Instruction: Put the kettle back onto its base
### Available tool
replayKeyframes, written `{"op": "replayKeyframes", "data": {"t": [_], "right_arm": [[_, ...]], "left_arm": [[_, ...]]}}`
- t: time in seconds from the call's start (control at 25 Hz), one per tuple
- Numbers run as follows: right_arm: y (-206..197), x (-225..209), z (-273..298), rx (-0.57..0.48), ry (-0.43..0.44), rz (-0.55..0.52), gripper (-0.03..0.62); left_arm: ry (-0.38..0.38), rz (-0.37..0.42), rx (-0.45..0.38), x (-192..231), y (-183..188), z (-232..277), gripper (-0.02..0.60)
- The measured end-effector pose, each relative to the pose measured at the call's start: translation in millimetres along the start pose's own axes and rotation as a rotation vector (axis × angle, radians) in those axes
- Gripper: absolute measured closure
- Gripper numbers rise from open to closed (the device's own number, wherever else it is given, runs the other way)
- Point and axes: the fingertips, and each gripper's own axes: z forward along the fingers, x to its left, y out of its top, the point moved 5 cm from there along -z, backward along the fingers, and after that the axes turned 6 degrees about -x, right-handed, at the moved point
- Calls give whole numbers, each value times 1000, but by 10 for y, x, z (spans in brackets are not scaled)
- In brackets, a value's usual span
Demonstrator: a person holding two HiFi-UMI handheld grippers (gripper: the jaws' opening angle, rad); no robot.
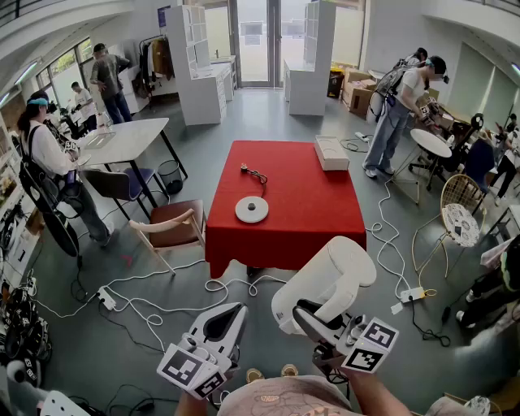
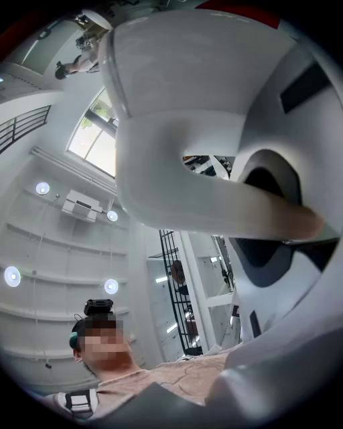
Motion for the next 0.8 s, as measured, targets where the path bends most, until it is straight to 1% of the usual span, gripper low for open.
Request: {"op": "replayKeyframes", "data": {"t": [0.16,0.4,0.6,0.72,0.8], "right_arm": [[-11,-24,5,-2,9,8,494],[37,-60,-40,12,20,22,494],[89,-126,-162,23,32,22,494],[87,-203,-225,36,51,14,494],[88,-279,-245,43,57,19,494]], "left_arm": [[6,1,6,5,-39,-9,583],[12,-16,21,-35,-87,11,583],[25,-30,17,-112,-195,61,583],[40,-27,11,-166,-261,97,583],[43,-36,26,-219,-301,124,583]]}}
